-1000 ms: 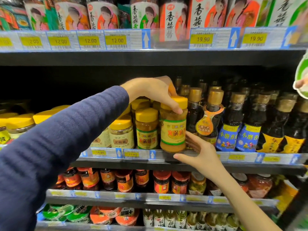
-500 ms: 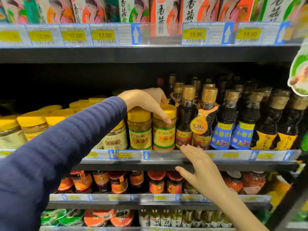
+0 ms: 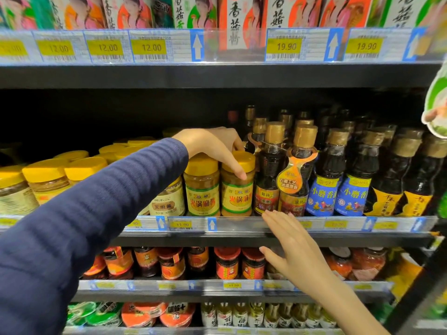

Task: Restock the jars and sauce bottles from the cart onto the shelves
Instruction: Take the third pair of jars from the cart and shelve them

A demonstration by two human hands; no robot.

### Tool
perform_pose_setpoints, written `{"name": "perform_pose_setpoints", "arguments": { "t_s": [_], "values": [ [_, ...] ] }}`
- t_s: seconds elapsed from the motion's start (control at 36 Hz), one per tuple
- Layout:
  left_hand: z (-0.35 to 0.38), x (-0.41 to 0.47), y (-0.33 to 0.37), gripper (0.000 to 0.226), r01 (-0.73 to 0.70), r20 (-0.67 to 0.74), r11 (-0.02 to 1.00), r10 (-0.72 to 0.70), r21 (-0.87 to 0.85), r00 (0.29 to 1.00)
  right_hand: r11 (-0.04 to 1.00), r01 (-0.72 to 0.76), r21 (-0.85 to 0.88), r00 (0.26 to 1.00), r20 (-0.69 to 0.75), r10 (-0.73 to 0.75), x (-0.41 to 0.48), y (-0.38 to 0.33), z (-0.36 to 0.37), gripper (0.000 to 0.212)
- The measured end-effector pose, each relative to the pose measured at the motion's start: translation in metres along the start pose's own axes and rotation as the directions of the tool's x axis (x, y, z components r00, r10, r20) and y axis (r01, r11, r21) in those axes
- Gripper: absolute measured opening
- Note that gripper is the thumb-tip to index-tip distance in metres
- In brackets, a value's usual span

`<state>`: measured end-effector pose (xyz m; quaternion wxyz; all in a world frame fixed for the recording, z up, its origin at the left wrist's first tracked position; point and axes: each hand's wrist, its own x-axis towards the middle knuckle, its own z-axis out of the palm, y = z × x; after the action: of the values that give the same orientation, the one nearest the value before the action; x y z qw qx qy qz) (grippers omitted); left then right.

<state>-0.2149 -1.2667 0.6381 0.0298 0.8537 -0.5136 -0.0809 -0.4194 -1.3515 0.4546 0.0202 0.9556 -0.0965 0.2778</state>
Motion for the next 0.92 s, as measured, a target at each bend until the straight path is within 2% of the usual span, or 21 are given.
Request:
{"name": "perform_pose_setpoints", "arguments": {
  "t_s": [0.36, 0.53, 0.61, 0.81, 0.92],
  "values": [
    [-0.004, -0.003, 0.004, 0.082, -0.034, 0.014, 0.994, 0.032, 0.108, 0.999, 0.999, -0.030, 0.028, 0.999, 0.013, 0.030, 0.001, -0.002, 0.001, 0.063],
    [-0.001, -0.005, 0.002, 0.093, -0.037, -0.055, 0.989, 0.045, 0.140, 0.997, 1.000, -0.021, -0.007, 1.000, -0.001, 0.021, 0.002, -0.003, 0.003, 0.063],
    [0.001, -0.010, -0.001, 0.096, -0.045, -0.089, 0.988, 0.058, 0.146, 0.994, 0.999, -0.028, 0.033, 1.000, 0.012, 0.027, 0.002, -0.002, 0.004, 0.063],
    [0.019, -0.061, -0.007, 0.067, -0.145, -0.312, 0.978, 0.185, 0.147, 0.932, 0.987, -0.032, 0.155, 0.998, 0.066, 0.022, 0.000, -0.004, -0.001, 0.066],
    [0.046, -0.107, -0.011, 0.058, -0.108, -0.396, 0.984, 0.157, 0.145, 0.905, 0.986, -0.024, 0.165, 0.992, 0.127, 0.003, 0.002, -0.009, -0.008, 0.068]
  ]
}}
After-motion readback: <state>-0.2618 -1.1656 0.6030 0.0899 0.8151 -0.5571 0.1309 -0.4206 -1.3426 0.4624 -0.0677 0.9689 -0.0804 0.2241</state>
